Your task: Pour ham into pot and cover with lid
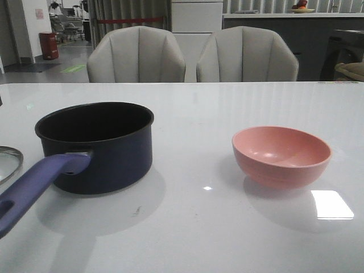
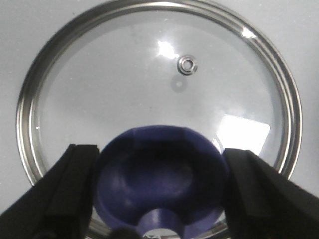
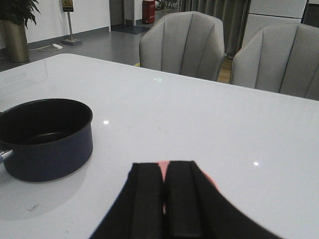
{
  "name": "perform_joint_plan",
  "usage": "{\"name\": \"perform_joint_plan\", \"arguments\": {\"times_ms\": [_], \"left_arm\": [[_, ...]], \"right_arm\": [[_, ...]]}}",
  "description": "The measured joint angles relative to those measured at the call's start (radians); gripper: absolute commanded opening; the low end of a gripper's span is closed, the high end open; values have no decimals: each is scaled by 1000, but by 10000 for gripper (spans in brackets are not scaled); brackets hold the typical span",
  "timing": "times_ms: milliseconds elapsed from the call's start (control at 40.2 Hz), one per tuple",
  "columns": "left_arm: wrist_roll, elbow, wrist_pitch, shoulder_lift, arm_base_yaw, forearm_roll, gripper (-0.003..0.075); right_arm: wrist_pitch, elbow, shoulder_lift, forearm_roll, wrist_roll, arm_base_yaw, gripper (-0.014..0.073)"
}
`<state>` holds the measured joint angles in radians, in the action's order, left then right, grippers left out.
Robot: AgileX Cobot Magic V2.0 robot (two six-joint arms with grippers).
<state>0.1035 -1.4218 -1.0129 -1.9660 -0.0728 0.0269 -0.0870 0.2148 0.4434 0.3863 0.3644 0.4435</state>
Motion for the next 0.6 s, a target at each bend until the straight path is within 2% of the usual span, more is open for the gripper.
{"name": "perform_joint_plan", "arguments": {"times_ms": [349, 597], "left_arm": [[-9, -43, -28, -12, 0, 0, 277], [-28, -133, -106, -16, 0, 0, 277]], "right_arm": [[0, 0, 0, 0, 0, 0, 148], [0, 0, 0, 0, 0, 0, 148]]}}
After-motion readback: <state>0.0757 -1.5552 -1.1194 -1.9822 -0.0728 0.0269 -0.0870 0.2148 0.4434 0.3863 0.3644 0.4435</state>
